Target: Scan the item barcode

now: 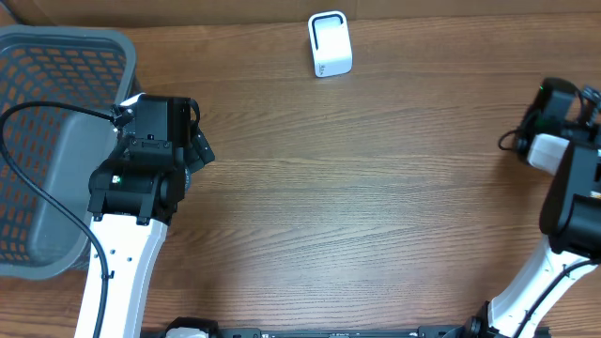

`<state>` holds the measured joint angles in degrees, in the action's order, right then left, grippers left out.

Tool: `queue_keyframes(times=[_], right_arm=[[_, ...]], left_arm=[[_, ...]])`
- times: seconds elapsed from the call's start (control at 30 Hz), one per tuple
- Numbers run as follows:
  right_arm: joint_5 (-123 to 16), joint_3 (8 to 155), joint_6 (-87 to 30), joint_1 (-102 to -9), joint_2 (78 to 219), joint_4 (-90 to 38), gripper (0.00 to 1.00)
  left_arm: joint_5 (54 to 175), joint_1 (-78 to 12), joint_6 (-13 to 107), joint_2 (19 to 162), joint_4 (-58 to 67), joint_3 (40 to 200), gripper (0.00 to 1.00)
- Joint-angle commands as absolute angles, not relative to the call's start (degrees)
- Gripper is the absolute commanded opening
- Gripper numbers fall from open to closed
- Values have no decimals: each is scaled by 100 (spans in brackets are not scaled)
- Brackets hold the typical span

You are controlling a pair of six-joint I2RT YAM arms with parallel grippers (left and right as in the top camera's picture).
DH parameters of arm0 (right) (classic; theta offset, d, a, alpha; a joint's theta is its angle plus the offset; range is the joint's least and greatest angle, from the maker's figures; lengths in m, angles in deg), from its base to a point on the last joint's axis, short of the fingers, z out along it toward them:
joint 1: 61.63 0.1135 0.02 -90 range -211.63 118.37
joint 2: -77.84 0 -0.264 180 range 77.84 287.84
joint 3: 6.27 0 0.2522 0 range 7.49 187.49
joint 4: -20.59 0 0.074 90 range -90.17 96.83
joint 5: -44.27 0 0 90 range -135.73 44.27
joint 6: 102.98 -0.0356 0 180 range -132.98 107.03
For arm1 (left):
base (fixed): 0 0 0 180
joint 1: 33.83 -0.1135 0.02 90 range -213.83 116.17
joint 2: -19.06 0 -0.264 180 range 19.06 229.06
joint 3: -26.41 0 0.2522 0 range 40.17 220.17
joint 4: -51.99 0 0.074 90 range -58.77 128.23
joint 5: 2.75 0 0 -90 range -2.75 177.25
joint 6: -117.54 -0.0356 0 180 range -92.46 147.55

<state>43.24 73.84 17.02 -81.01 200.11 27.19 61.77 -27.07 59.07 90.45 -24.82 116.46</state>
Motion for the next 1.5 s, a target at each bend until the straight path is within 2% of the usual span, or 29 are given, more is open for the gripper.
queue_keyframes(times=[0.0, 0.13, 0.27, 0.3, 0.4, 0.47, 0.63, 0.77, 0.9, 1.03, 1.13, 1.2, 1.27, 1.33, 1.47], right_arm=[[4442, 7427, 2013, -8265, 19710, 3739, 100], [4439, 7814, 3908, -7983, 19168, 6439, 100], [4437, 8868, 5737, -7484, 18654, 9317, 100], [4433, 9180, 5923, -7377, 18549, 9698, 100], [4431, 10673, 5929, -6861, 18274, 9289, 100], [4428, 11517, 5792, -6483, 18267, 8869, 100], [4428, 12979, 4533, -5310, 18267, 7608, 100], [4088, 13512, 3250, -4413, 18267, 6465, 100], [2632, 13563, 2430, -3452, 18267, 4518, 100], [1421, 13560, 1947, -2787, 18193, 1608, 100], [1058, 13560, 489, -2658, 17979, -562, 100], [-17, 13547, -490, -2726, 17730, -2289, 100], [-1305, 13510, -1150, -2918, 17476, -3294, 100], [-2299, 13455, -1327, -3178, 17255, -3720, 100], [-2655, 13125, -1323, -3622, 16794, -3613, 100]], left_arm=[[6184, -2667, 5988, 9030, -2478, 11659, 100], [6184, -2669, 5988, 9030, -2478, 11661, 100], [6184, -2667, 5988, 9030, -2478, 11659, 100], [6184, -2669, 5988, 9030, -2480, 11661, 100], [6184, -2667, 5988, 9030, -2478, 11661, 100], [6184, -2669, 5988, 9030, -2478, 11659, 100], [6177, -2669, 5990, 9030, -2390, 11659, 100], [6236, -2667, 5993, 9030, -1575, 11661, 100], [6125, -2678, 5588, 9030, -143, 11661, 100], [6114, -2676, 4001, 9028, 1774, 11681, 99], [5878, -2676, 2981, 9023, 2744, 11685, 99], [5327, -2674, 2281, 9023, 3109, 11692, 100], [4833, -2672, 1765, 9023, 3172, 11720, 100], [4405, -2672, 1322, 9023, 3124, 11733, 100], [4074, -2667, 474, 8984, 2984, 11731, 99]])
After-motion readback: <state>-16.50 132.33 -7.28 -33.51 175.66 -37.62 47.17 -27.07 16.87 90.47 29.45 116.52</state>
